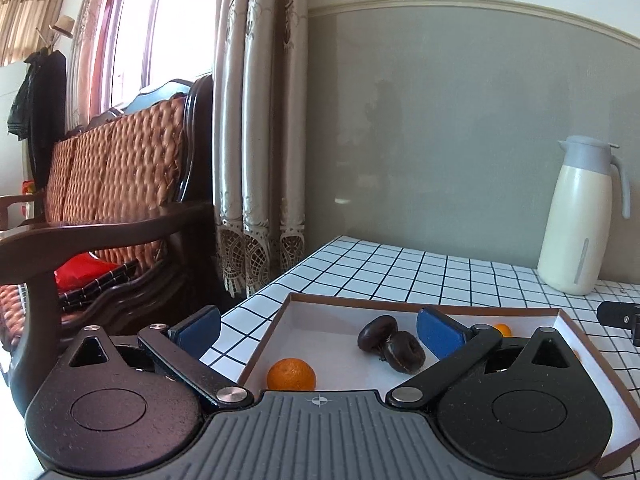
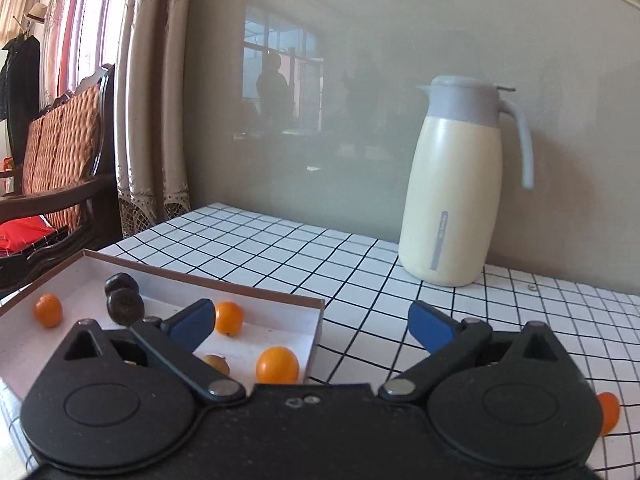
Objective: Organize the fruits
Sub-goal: 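Open the left gripper over the tray while the right gripper releases its carrot piece, then move both grippers back toward the carrot chunk and tangerine on the table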
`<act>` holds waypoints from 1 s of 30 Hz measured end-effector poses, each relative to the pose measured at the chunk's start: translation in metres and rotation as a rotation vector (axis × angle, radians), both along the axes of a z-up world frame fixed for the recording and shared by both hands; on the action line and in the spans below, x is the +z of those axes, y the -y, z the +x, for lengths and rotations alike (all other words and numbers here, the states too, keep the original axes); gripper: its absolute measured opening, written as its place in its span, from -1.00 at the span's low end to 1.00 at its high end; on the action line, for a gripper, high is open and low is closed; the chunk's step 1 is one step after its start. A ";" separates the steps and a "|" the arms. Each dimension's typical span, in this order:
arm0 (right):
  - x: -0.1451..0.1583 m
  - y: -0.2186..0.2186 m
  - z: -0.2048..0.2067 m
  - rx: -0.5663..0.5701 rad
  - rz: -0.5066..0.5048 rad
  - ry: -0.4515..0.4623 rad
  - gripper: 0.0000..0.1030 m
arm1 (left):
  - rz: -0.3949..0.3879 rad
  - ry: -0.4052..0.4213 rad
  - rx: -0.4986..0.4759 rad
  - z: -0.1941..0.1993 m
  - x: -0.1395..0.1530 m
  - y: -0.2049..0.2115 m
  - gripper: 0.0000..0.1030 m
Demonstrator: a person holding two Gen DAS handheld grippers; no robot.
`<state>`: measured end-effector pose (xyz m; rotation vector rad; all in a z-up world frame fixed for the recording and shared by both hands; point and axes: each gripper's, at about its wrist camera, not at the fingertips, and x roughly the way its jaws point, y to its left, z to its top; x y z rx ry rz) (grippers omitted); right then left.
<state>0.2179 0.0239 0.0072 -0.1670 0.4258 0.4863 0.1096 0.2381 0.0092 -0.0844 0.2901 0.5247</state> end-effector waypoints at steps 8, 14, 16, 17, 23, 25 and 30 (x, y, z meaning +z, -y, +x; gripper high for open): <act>0.011 0.027 -0.024 -0.009 -0.011 0.047 0.89 | -0.030 0.015 0.006 -0.038 -0.001 0.021 1.00; 0.010 0.056 -0.044 -0.049 -0.024 0.030 0.89 | -0.044 0.032 -0.009 -0.052 0.004 0.043 1.00; 0.011 0.063 -0.052 -0.059 -0.039 0.043 0.89 | -0.041 0.032 -0.027 -0.054 0.005 0.051 1.00; 0.012 0.067 -0.057 -0.059 -0.048 0.054 0.89 | -0.031 0.032 -0.029 -0.055 0.005 0.056 1.00; 0.012 0.096 -0.069 -0.101 -0.103 0.083 0.89 | 0.013 0.025 -0.077 -0.049 0.008 0.079 1.00; 0.012 0.106 -0.070 -0.120 -0.109 0.086 0.89 | 0.020 0.013 -0.087 -0.045 0.008 0.086 1.00; 0.013 0.128 -0.075 -0.159 -0.125 0.099 0.89 | 0.013 0.022 -0.108 -0.037 0.011 0.103 1.00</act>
